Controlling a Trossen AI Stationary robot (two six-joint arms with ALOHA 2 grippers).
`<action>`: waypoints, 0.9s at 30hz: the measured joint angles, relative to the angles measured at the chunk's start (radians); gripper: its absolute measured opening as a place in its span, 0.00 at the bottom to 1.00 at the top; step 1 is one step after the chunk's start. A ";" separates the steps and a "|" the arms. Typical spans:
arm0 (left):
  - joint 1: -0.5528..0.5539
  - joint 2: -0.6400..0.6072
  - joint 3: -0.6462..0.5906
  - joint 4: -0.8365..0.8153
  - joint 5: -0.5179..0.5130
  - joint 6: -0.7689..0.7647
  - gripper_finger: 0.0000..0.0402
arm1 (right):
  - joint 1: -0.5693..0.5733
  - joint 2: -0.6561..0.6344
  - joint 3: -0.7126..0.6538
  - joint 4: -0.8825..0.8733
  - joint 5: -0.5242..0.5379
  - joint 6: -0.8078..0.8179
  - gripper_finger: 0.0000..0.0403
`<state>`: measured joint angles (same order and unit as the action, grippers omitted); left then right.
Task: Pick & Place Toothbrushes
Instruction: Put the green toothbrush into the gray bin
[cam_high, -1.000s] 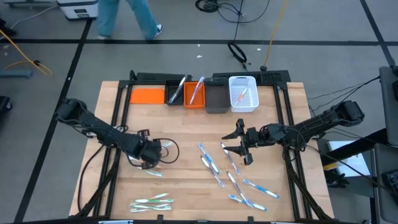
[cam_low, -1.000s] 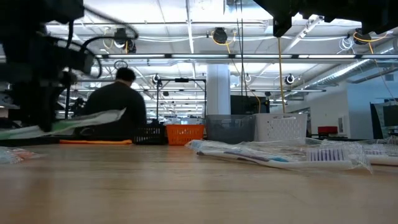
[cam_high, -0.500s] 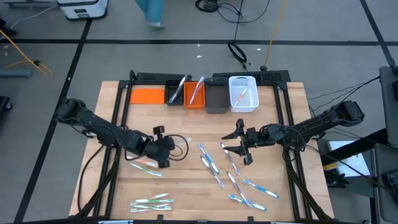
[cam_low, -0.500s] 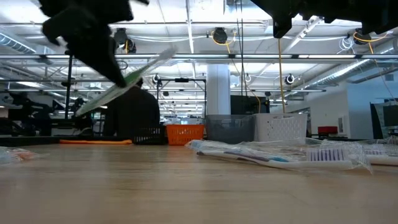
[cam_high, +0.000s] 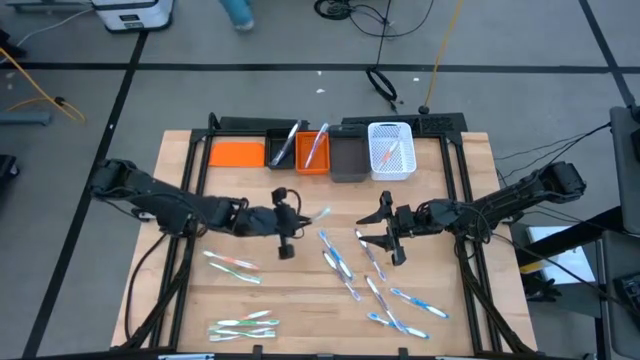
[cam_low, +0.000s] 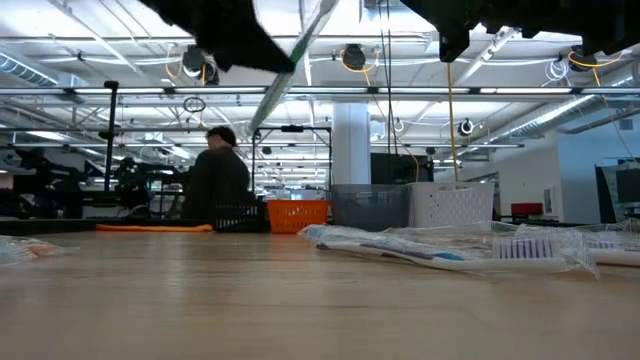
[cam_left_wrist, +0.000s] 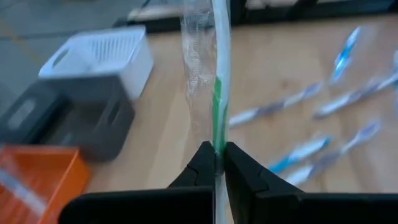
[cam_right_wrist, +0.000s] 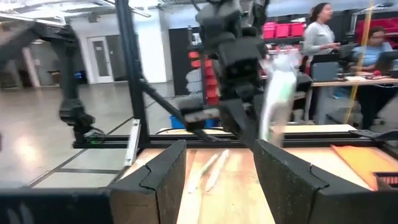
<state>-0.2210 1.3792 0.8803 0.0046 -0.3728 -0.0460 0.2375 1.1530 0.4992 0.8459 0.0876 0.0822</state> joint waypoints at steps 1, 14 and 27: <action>0.007 0.000 0.000 0.032 0.019 0.005 0.02 | 0.000 0.000 0.000 -0.001 0.015 -0.004 0.45; 0.059 0.007 0.000 0.308 0.121 0.051 0.03 | -0.003 0.006 0.000 0.073 0.126 -0.045 0.45; 0.059 0.008 0.000 0.368 0.147 0.065 0.01 | -0.077 0.154 0.066 0.201 0.101 -0.065 0.45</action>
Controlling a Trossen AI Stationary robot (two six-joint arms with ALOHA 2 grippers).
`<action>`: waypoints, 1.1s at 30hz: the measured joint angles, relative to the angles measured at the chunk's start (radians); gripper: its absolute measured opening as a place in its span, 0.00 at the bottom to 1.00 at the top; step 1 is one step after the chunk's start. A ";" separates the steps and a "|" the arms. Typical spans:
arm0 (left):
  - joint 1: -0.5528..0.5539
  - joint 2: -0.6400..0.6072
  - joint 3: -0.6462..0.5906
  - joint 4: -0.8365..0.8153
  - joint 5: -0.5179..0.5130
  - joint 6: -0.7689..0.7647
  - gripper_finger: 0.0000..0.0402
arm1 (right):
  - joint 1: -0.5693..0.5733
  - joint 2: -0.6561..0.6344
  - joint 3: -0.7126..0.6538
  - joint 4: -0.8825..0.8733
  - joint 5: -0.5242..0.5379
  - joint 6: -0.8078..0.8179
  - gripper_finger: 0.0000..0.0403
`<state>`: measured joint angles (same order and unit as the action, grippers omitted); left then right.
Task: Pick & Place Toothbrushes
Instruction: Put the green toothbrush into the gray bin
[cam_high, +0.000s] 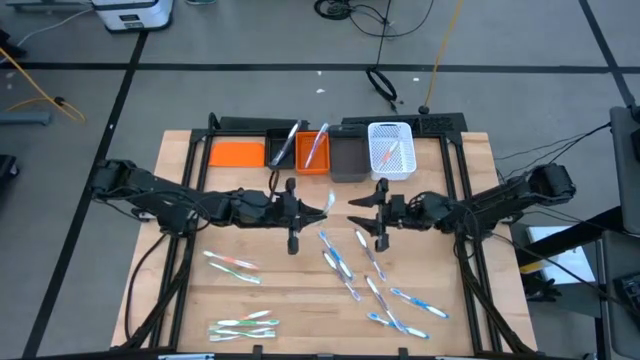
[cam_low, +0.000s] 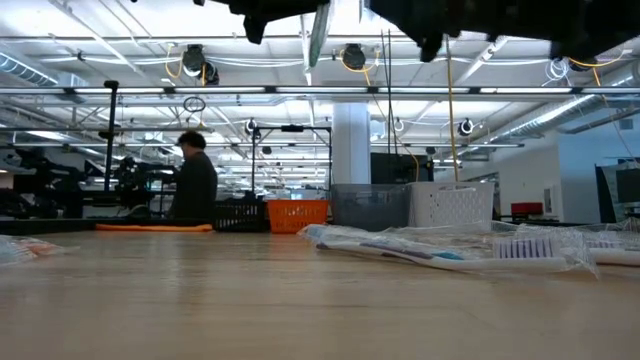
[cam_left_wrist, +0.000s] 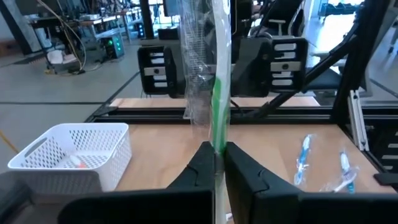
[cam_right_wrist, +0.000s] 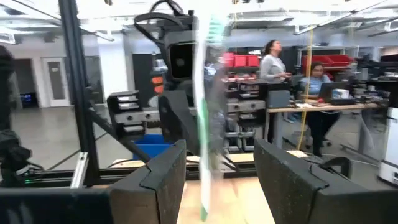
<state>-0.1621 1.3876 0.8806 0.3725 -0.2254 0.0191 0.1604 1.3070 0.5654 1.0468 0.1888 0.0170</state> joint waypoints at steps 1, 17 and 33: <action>0.000 0.000 0.000 -0.001 0.000 -0.001 0.02 | -0.005 0.014 0.016 0.000 -0.016 0.000 0.45; 0.005 0.000 0.000 -0.003 0.000 0.003 0.04 | -0.050 0.150 0.171 0.002 -0.066 -0.003 0.45; 0.005 0.000 0.000 -0.011 -0.001 0.004 0.01 | -0.069 0.180 0.226 -0.005 -0.089 -0.003 0.45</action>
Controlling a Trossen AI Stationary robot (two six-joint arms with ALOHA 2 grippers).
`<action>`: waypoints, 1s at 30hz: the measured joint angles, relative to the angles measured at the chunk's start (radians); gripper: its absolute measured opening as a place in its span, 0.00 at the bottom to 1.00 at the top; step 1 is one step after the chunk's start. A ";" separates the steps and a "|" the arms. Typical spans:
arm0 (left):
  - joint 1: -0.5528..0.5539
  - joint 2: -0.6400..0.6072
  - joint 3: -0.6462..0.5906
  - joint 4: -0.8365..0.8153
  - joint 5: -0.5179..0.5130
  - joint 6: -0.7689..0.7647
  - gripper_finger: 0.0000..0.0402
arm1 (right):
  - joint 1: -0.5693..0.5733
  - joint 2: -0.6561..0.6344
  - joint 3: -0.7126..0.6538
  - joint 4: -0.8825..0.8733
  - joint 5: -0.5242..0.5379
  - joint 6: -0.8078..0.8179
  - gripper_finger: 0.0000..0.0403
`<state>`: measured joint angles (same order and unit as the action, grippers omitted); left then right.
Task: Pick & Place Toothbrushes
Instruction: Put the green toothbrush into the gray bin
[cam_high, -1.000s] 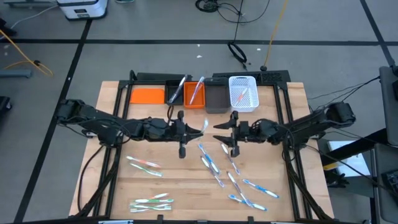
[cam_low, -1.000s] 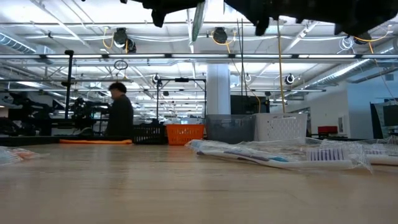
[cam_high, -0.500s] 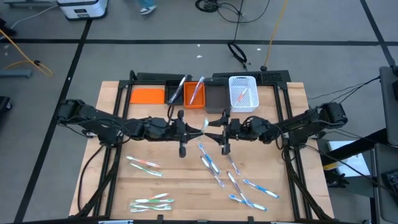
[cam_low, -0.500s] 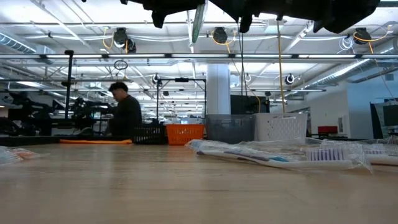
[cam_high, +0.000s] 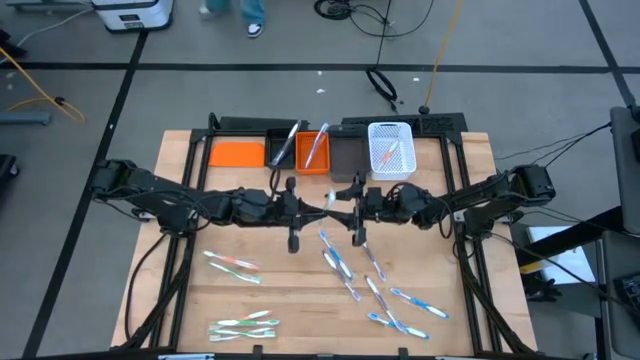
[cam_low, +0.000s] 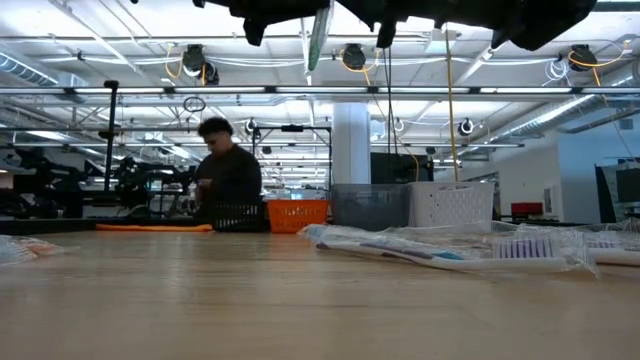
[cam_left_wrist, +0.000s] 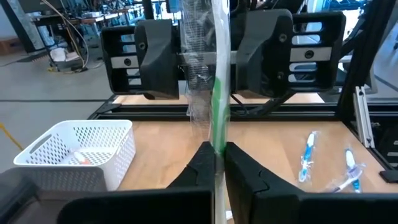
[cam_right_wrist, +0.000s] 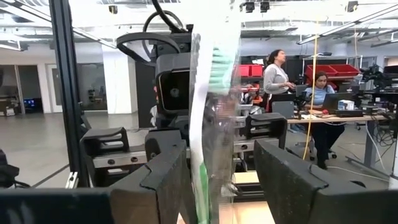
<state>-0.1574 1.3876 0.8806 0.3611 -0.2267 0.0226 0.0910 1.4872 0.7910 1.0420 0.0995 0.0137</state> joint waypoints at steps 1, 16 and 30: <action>0.000 0.000 0.000 0.000 0.000 0.000 0.01 | 0.000 0.000 0.000 0.001 0.000 0.000 0.44; 0.000 0.000 0.000 0.001 -0.010 -0.002 0.02 | 0.000 0.000 0.000 0.001 -0.046 -0.020 0.04; 0.000 0.000 0.000 0.005 -0.036 -0.007 0.26 | -0.001 0.000 -0.001 -0.020 -0.044 -0.025 0.02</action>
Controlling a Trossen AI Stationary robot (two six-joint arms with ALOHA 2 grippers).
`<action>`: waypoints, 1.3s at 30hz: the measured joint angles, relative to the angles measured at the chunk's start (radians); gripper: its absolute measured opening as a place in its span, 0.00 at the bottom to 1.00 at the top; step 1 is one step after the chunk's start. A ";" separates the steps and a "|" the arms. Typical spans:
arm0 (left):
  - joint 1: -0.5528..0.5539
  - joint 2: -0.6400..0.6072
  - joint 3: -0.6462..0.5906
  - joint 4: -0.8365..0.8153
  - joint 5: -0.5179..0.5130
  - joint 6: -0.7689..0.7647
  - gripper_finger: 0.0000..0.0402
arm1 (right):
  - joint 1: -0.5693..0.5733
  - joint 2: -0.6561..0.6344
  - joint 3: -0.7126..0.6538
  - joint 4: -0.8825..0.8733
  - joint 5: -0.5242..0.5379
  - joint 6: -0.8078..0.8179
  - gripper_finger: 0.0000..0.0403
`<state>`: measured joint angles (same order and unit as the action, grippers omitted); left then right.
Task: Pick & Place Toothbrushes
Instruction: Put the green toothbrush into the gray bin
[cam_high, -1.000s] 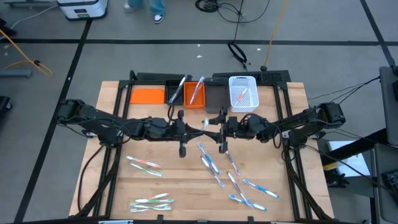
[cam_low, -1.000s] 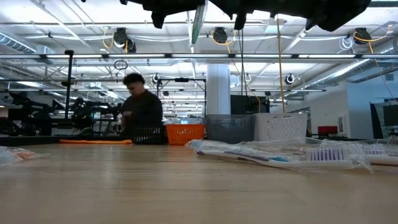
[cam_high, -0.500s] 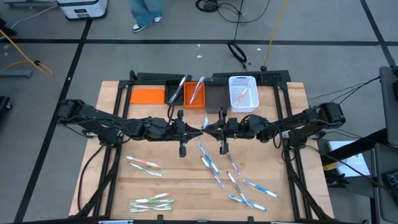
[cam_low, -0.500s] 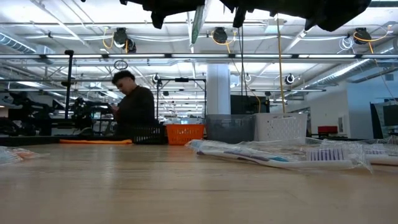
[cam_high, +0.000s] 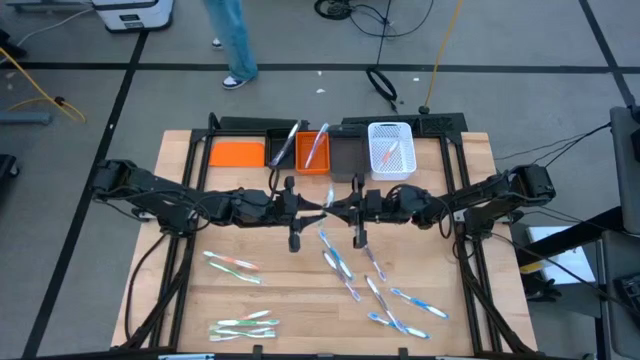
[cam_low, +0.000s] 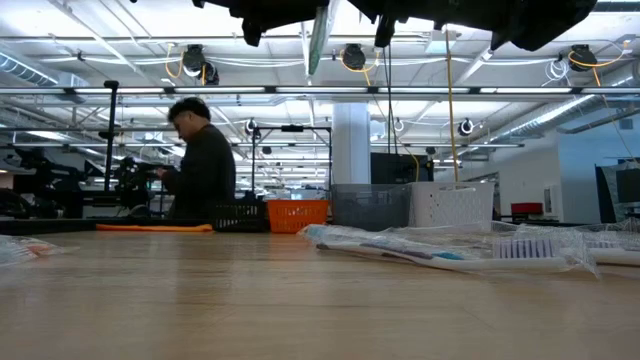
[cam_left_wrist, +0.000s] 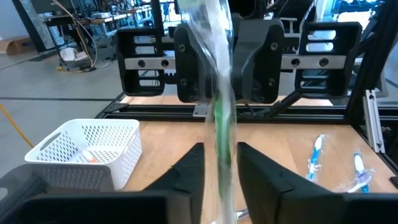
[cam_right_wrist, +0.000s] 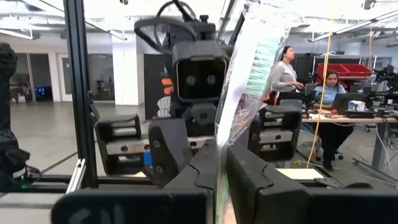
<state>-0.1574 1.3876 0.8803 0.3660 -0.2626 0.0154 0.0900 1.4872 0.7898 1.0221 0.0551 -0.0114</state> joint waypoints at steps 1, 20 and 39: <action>0.000 0.000 0.000 0.000 0.000 0.000 0.28 | -0.004 0.000 0.000 -0.008 0.000 -0.002 0.02; -0.002 0.000 -0.001 -0.131 -0.116 -0.051 0.57 | -0.155 -0.001 -0.001 -0.084 -0.025 0.084 0.02; 0.000 0.000 -0.001 -0.218 -0.183 -0.073 0.57 | -0.353 -0.001 -0.001 -0.216 0.290 0.162 0.02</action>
<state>-0.1577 1.3880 0.8795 0.1477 -0.4461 -0.0579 -0.2627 1.4864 0.7891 0.8058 0.3448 0.1502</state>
